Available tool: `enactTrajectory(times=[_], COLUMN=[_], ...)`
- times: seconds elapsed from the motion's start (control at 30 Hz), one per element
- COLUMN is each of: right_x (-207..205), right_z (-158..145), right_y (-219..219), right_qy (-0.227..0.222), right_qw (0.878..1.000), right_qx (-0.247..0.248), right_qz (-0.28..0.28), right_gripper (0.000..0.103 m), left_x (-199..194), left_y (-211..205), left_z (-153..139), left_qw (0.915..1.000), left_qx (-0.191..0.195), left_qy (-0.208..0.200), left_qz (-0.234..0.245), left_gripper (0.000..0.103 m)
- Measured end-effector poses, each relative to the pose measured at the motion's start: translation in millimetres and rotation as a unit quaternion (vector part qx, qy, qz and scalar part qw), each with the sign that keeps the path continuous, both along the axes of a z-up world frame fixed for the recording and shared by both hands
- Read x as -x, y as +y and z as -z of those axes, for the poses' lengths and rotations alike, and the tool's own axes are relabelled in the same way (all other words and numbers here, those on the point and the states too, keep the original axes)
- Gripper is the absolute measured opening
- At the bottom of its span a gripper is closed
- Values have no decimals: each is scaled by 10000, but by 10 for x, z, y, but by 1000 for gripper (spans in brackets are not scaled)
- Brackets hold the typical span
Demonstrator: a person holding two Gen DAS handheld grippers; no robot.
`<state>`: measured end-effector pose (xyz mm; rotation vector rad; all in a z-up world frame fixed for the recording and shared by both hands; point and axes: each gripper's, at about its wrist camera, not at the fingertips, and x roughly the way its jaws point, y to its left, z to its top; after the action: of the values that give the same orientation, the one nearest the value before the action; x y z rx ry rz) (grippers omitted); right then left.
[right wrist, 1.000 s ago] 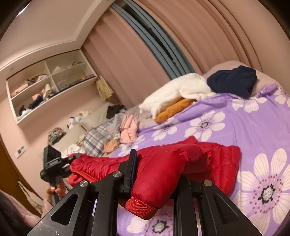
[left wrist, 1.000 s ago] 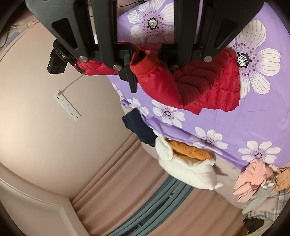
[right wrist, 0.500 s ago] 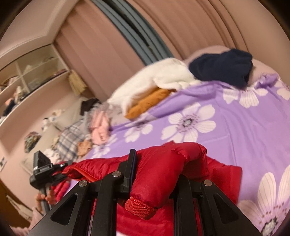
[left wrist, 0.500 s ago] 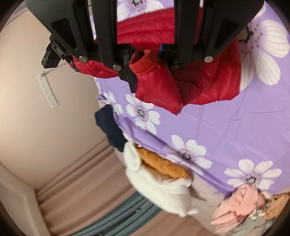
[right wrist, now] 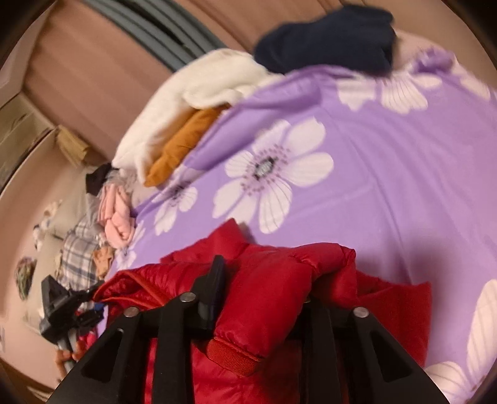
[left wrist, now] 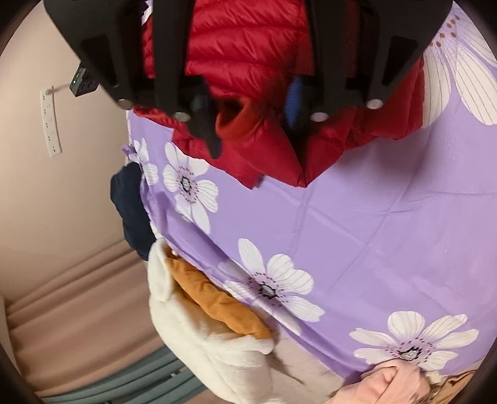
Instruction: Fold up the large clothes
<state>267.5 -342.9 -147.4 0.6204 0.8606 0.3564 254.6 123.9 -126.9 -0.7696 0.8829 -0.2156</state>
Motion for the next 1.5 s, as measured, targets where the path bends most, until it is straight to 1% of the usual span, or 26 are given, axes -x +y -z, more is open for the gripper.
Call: enactTrajectory(times=[0.03, 0.07, 0.1, 0.13, 0.17, 0.2, 0.3, 0.37, 0.4, 0.43, 0.5, 0.53, 0.57, 0.6, 0.67, 0.77, 0.83, 0.87, 0.93, 1.03, 1.1, 1.13, 1.27, 1.5], right_x=[-1, -10, -23, -4, 5, 23, 155, 284, 323, 410, 548, 658, 711, 804, 902, 1033, 1105, 1119, 1062, 943, 881, 874, 843, 888], right_z=[9, 3, -5, -44, -75, -131, -354, -482, -510, -548, -562, -553, -527, -497, -432, -361, -331, -311, -217, -13, 111, 146, 262, 290], right_y=[-22, -48, -69, -116, -144, -173, -243, -209, -177, -100, 63, 189, 252, 347, 445, 535, 573, 591, 599, 564, 526, 526, 557, 595], right_qy=[38, 51, 60, 36, -9, -92, -411, -655, -745, -860, -999, -1070, -1106, -1149, -1151, -1210, -1307, -1303, -1119, -770, -615, -597, -539, -483], right_qw=[9999, 9995, 9990, 9978, 9972, 9970, 9968, 9966, 9962, 9948, 9883, 9806, 9756, 9679, 9588, 9494, 9442, 9433, 9450, 9511, 9574, 9585, 9598, 9608], right_qx=[-145, -295, -438, -656, -725, -707, -268, 90, 234, 509, 1156, 1634, 1886, 2214, 2556, 2851, 2972, 2996, 3009, 2916, 2742, 2707, 2662, 2633], right_qz=[24, 45, 58, 93, 168, 297, 625, 487, 382, 210, -24, -152, -222, -306, -462, -527, -559, -583, -634, -662, -664, -668, -712, -723], right_gripper=[39, 48, 54, 67, 75, 75, 75, 75, 75, 75, 75, 75, 75, 75, 75, 75, 75, 75, 75, 75, 75, 75, 75, 76], left_x=[-5, -4, 14, 23, 46, 81, 198, 300, 387, 442, 578, 618, 675, 740, 825, 975, 1061, 1088, 1098, 1066, 1044, 1030, 999, 997], left_y=[10, 22, 52, 67, 89, 125, 164, 109, 35, -21, -164, -212, -284, -373, -474, -590, -658, -678, -692, -717, -727, -730, -700, -732], left_z=[-15, -42, -103, -140, -197, -261, -371, -440, -478, -497, -497, -489, -465, -422, -349, -210, -105, -26, 95, 260, 321, 341, 413, 451], left_qw=[10000, 9999, 9996, 9994, 9989, 9982, 9970, 9947, 9921, 9899, 9839, 9820, 9791, 9751, 9700, 9628, 9553, 9553, 9576, 9539, 9545, 9551, 9595, 9585], left_qx=[-39, -91, -178, -232, -333, -439, -595, -865, -1100, -1263, -1624, -1724, -1865, -2044, -2259, -2541, -2815, -2827, -2756, -2880, -2845, -2822, -2656, -2694], left_qy=[-5, -31, -105, -148, -209, -269, -385, -519, -606, -648, -722, -729, -729, -723, -692, -647, -619, -539, -405, -213, -142, -115, -43, -13], left_qz=[-50, -102, -180, -217, -264, -309, -309, -201, -77, 8, 205, 263, 356, 468, 573, 651, 650, 677, 731, 819, 882, 899, 938, 935], left_gripper=[58, 62, 70, 70, 70, 70, 70, 70, 70, 70, 70, 70, 70, 70, 70, 70, 70, 70, 70, 70, 71, 71, 72, 72])
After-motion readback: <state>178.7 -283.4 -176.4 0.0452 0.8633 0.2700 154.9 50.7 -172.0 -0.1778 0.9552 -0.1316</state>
